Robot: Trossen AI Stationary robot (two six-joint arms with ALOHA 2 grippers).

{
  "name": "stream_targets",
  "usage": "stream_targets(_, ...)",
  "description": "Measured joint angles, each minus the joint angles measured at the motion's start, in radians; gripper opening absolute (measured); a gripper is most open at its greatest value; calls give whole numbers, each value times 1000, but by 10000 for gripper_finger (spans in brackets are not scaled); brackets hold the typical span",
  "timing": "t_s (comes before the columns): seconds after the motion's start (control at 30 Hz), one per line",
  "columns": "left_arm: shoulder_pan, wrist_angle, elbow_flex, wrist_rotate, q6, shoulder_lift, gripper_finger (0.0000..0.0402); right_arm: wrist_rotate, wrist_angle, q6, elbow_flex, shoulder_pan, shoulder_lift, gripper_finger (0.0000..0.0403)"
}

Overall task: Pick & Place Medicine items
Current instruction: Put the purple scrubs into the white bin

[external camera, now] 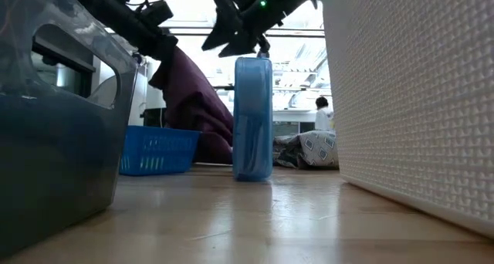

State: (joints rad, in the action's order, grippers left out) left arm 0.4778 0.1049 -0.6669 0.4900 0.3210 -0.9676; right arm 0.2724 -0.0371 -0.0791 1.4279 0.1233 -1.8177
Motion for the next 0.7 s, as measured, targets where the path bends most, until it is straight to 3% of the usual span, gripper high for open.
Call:
stream_targets(0.33,-5,42,0,3,-139,0,13,235,60,51,0,-64,-7,266)
stream_targets(0.7,-41,179,1,11,-165,-9,13,226,156,67,0,-65,-7,266)
